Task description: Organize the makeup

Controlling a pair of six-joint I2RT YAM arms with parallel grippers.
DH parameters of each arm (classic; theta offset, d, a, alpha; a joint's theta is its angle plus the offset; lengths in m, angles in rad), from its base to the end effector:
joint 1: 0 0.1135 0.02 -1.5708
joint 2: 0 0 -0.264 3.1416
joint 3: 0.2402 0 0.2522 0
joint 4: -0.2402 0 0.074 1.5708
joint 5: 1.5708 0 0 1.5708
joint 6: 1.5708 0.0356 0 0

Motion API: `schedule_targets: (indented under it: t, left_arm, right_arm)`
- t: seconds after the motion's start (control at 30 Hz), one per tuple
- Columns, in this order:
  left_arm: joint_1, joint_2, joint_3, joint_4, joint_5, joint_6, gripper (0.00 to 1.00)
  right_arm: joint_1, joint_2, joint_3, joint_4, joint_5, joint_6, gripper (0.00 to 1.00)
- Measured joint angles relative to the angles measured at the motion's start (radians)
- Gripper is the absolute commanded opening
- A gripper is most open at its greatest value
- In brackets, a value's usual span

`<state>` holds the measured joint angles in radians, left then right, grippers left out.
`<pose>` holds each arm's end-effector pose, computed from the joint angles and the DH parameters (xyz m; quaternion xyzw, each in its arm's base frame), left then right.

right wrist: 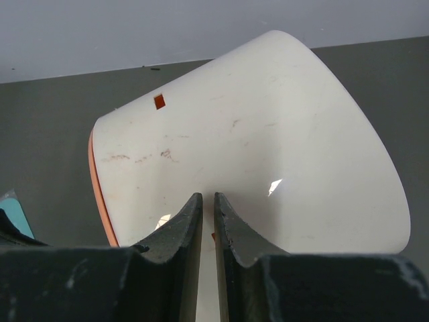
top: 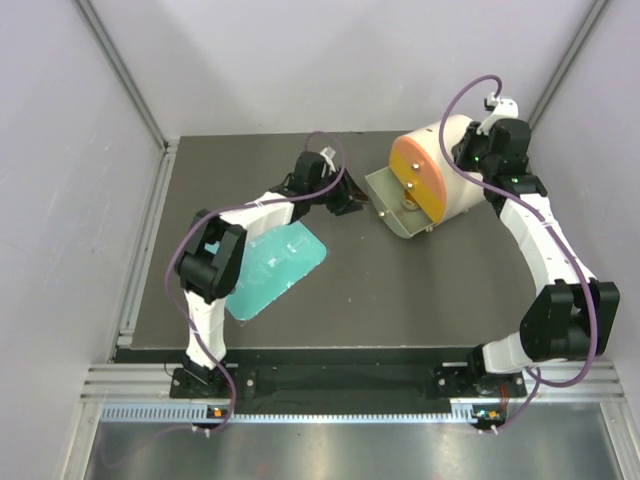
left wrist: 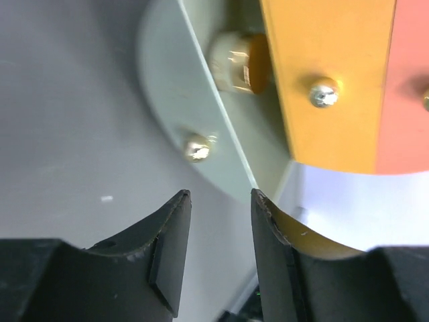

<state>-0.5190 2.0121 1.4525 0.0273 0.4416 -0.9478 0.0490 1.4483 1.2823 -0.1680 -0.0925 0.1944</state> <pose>0.3951 -0.2432 0.2191 -0.0740 0.8508 -0.4654 0.2324 0.3421 0.0201 0.3583 0.0324 0.8137 0.1077 0.5703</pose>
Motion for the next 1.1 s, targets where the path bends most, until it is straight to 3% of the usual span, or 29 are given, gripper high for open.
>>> schedule_targets:
  t: [0.17, 0.37, 0.63, 1.1]
  left_arm:
    - [-0.008, 0.087, -0.020, 0.190, 0.090, -0.177, 0.43]
    - [-0.007, 0.145, -0.020, 0.265, 0.105, -0.273, 0.36]
    - [-0.008, 0.179, 0.009, 0.287, 0.116, -0.307, 0.34]
    - [-0.056, 0.357, 0.285, 0.224, 0.116, -0.294, 0.33]
  right_arm:
    - [0.000, -0.003, -0.006, 0.005, 0.000, 0.000, 0.14]
    - [0.000, -0.006, -0.012, 0.011, 0.000, 0.000, 0.13]
    - [0.000, -0.006, -0.012, 0.011, 0.000, 0.000, 0.14]
    - [0.000, -0.006, -0.012, 0.011, 0.000, 0.000, 0.14]
